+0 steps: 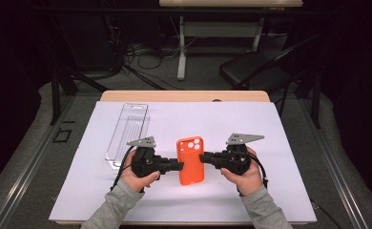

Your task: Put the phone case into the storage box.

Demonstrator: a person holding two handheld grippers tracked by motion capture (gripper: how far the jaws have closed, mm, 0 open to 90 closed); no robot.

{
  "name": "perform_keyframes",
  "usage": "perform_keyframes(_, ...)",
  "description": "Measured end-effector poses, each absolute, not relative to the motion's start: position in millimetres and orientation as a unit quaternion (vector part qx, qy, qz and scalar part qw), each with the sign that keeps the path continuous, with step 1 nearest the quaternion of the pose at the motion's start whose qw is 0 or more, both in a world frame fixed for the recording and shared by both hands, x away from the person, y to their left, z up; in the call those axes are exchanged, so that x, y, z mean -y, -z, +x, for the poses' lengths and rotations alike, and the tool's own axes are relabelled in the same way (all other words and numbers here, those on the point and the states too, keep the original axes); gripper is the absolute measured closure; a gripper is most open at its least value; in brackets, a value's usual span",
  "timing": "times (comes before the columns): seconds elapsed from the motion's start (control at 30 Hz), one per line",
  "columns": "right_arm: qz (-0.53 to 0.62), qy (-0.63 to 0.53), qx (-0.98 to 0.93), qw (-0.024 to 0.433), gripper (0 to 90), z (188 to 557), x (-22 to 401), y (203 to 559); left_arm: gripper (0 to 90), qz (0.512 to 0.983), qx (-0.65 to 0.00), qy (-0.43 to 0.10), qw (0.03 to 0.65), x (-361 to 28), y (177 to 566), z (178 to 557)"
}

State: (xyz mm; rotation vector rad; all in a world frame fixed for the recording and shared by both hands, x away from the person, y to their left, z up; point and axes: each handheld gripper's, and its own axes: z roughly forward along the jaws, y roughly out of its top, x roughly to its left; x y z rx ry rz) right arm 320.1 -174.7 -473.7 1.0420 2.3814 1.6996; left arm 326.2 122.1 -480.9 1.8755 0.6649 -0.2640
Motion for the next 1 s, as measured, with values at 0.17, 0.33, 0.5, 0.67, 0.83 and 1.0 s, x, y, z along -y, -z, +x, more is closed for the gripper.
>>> perform_keyframes(0.17,0.336,-0.548,-0.766,0.017,83.5,320.0,174.6,473.7,79.4,0.786,-0.28,0.111,0.539,-122.2,480.8,326.3)
perform_keyframes(0.33,0.336,-0.544,-0.768,0.019,83.9,319.8,173.2,474.8,76.9,0.782,-0.281,0.113,0.545,-123.0,480.2,326.8)
perform_keyframes(0.5,0.337,-0.54,-0.771,0.023,84.0,319.7,171.8,475.7,74.5,0.782,-0.281,0.109,0.546,-124.1,479.7,327.3)
perform_keyframes(0.67,0.339,-0.536,-0.773,0.026,84.0,320.1,172.4,476.1,71.1,0.78,-0.283,0.108,0.547,-124.5,479.7,327.8)
perform_keyframes(0.83,0.344,-0.532,-0.773,0.031,84.0,320.8,173.3,476.9,69.3,0.78,-0.285,0.104,0.547,-124.7,479.3,327.8)
perform_keyframes(1.0,0.353,-0.53,-0.77,0.04,84.0,320.9,174.1,476.9,66.8,0.78,-0.289,0.099,0.546,-125.5,479.1,328.4)
